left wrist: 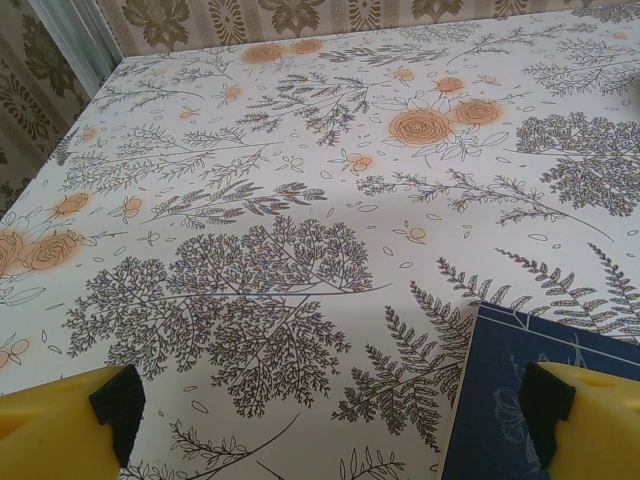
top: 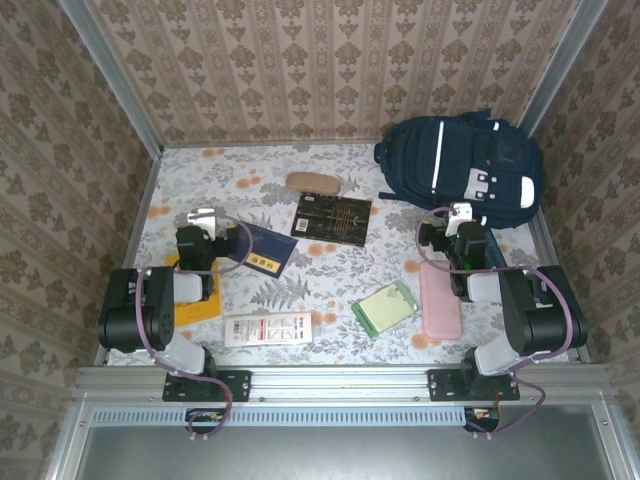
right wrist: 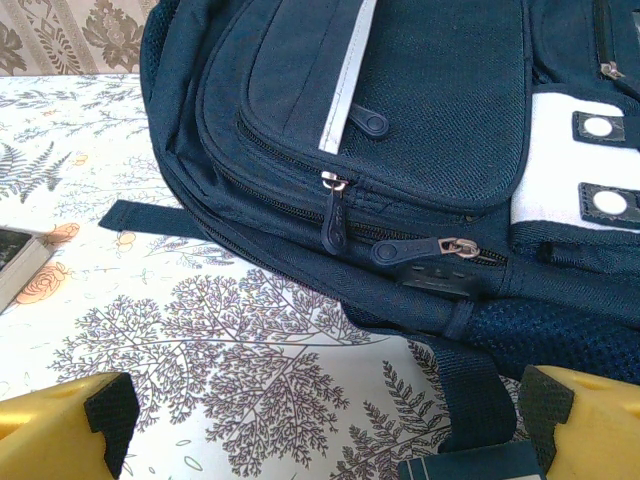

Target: Pack the student bag

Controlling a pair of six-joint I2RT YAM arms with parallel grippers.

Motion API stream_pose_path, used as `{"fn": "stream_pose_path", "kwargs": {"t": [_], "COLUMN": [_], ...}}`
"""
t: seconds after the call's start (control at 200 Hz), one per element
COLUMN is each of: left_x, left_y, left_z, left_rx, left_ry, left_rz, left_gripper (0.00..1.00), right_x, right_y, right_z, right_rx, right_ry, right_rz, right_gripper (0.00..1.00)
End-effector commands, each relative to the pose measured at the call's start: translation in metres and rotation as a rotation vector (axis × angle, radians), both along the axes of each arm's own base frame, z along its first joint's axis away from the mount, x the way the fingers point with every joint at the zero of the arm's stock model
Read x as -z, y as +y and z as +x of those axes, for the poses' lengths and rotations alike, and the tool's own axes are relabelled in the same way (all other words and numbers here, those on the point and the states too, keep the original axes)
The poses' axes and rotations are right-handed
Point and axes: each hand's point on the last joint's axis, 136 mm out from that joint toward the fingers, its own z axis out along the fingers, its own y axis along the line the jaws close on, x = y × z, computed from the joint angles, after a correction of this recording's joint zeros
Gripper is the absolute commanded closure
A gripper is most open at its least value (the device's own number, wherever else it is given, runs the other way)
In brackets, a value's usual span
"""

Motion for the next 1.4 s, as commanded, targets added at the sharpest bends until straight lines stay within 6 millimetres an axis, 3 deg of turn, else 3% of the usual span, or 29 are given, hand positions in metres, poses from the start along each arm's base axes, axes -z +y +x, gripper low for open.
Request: {"fn": "stream_pose_path", "kwargs": {"t": [0.0,0.205,0.29,0.355,0.44,0.575,0.665,0.755,0.825,0.92,0.975,1.085,1.3,1.395], "left_x": [-0.008,-0.010,-0.025,-0.043,-0.084,-0.154,-0.193,-0.218,-0.216,-0.208,-0.199,-0.176,-0.175,-0.168], "left_y": [-0.002,-0.002,-0.006,-0.011,-0.022,-0.068,-0.098,-0.129,-0.139,-0.135,-0.127,-0.122,-0.121,-0.119], "left_z": [0.003,0.002,-0.003,-0.008,-0.016,-0.035,-0.055,-0.081,-0.099,-0.109,-0.108,-0.107,-0.120,-0.120], "left_rx": [0.012,0.014,0.026,0.014,-0.002,0.113,0.154,0.165,0.200,0.184,0.107,0.052,0.056,0.052], "left_ry": [-0.021,-0.028,-0.052,-0.064,-0.114,-0.216,-0.218,-0.170,-0.020,0.160,0.236,0.360,0.419,0.393], "left_rz": [-0.003,-0.002,0.016,0.065,0.107,0.028,-0.076,-0.017,-0.001,-0.006,-0.066,-0.257,-0.311,-0.333], "left_gripper": [0.00,0.00,0.00,0.00,0.00,0.00,0.00,0.00,0.00,0.00,0.00,0.00,0.00,0.00], "right_x": [-0.001,-0.002,-0.008,-0.024,-0.075,-0.155,-0.196,-0.238,-0.252,-0.238,-0.220,-0.171,-0.105,-0.076], "right_y": [0.002,0.001,0.008,0.021,0.044,0.110,0.145,0.136,0.134,0.139,0.152,0.139,0.074,0.049], "right_z": [0.004,0.003,0.003,-0.002,-0.013,-0.039,-0.055,-0.054,-0.048,-0.032,-0.011,0.033,0.093,0.111], "right_rx": [-0.018,-0.020,-0.059,-0.094,-0.129,-0.275,-0.337,-0.152,-0.114,-0.151,-0.250,-0.147,0.216,0.299], "right_ry": [0.005,-0.001,-0.007,0.007,-0.069,-0.199,-0.232,-0.254,-0.183,-0.026,0.065,0.249,0.433,0.533], "right_rz": [0.001,0.007,0.000,-0.050,-0.126,-0.145,-0.140,-0.040,0.005,0.007,0.097,0.189,0.015,0.020], "right_gripper": [0.00,0.00,0.00,0.00,0.00,0.00,0.00,0.00,0.00,0.00,0.00,0.00,0.00,0.07]}}
